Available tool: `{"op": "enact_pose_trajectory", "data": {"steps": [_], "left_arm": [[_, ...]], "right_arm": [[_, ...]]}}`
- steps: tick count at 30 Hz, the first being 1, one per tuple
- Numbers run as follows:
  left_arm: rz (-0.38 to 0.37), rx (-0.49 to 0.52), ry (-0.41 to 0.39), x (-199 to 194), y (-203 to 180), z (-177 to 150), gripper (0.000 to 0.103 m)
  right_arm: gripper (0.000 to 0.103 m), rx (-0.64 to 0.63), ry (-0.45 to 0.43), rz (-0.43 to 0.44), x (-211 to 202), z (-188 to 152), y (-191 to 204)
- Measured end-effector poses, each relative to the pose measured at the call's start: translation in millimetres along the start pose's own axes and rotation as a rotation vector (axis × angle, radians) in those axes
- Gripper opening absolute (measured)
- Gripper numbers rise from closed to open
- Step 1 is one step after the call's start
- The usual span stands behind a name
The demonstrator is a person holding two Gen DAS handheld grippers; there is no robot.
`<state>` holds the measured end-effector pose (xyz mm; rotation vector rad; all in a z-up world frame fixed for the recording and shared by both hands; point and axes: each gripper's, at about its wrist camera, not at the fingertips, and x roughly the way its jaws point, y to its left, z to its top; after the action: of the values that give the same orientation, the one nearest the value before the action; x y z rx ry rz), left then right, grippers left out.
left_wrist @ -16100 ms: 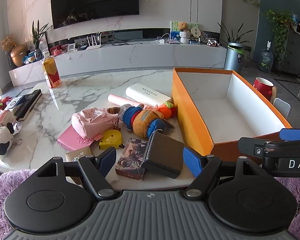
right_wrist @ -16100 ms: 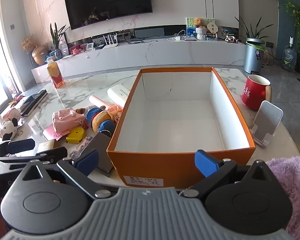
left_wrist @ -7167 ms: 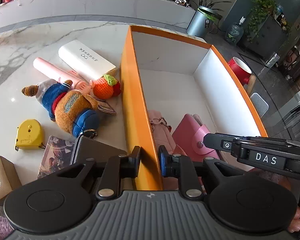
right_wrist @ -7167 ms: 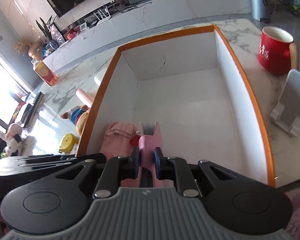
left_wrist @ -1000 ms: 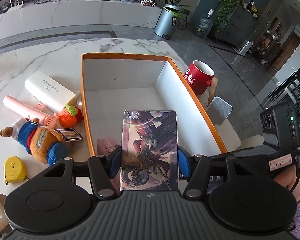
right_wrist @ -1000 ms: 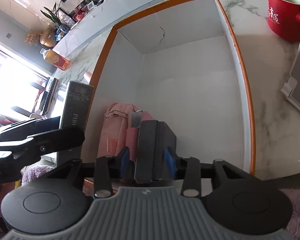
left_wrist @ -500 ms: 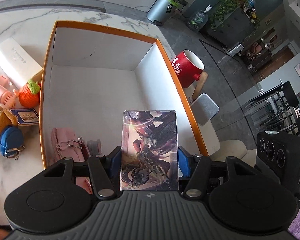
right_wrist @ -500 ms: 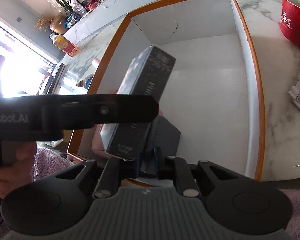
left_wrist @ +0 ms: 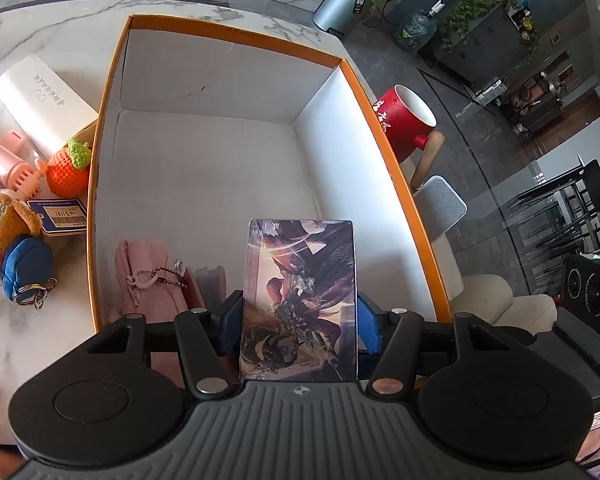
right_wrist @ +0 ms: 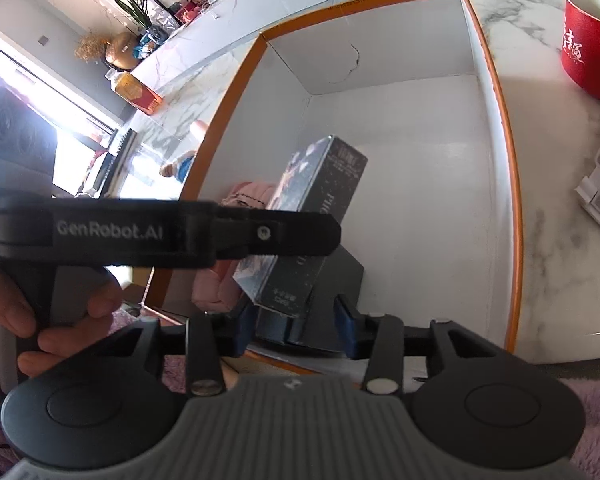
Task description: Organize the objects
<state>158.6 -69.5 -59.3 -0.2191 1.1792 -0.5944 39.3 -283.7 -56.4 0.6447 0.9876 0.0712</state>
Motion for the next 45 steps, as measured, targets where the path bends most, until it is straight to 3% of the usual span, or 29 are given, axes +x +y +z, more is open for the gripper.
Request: {"op": "enact_pose_trajectory", "data": {"steps": [6,8,13,19,21,23,26,31,37,41,45], "left_arm": [[0.023,0.035,-0.011,-1.6,-1.4,-4.0,0.067],[0.026,0.037,-0.01,-0.8,-1.5,-4.2,0.067],[0.018,0.05,-0.023,-3.6,2.2,-7.6,0.071],[-0.008,0.086,-0.038,-16.7,4.6,-8.3,0.072],[0.031,0.121,-0.06,-26.1,2.8,-8.5,0.081],[0.067,0.168,-0.077,-35.7,1.4,-9.2,0.081],[0.091,0.264,-0.035,-41.3,-0.7,-13.5,0.081],[0.209,0.408,0.021,-29.9,-12.4,-28.3,0.079],[0.26,0.506,0.061,-25.7,-22.9,-25.4,0.081],[0.303,0.619,0.123,-20.3,-27.7,-27.3,0.074],[0.285,0.636,0.195,-7.1,-25.3,-22.9,0.072]], "right_arm": [[0.046,0.034,-0.075,-0.001,-19.4,3.4,-5.1],[0.036,0.072,-0.068,0.033,-19.1,4.1,-11.7],[0.034,0.141,-0.048,0.067,-13.2,0.9,-20.9],[0.033,0.137,-0.045,0.07,-12.0,0.6,-21.2],[0.033,0.138,-0.047,0.069,-11.7,0.4,-20.8],[0.033,0.138,-0.046,0.069,-11.1,0.9,-20.4],[0.033,0.16,-0.052,0.077,-11.3,0.9,-23.8],[0.033,0.177,-0.047,0.082,-8.5,2.4,-25.5],[0.033,0.188,-0.05,0.076,-10.4,2.3,-26.5],[0.033,0.209,-0.051,0.082,-11.9,1.3,-28.8],[0.033,0.215,-0.051,0.089,-11.3,-1.2,-30.8]]}}
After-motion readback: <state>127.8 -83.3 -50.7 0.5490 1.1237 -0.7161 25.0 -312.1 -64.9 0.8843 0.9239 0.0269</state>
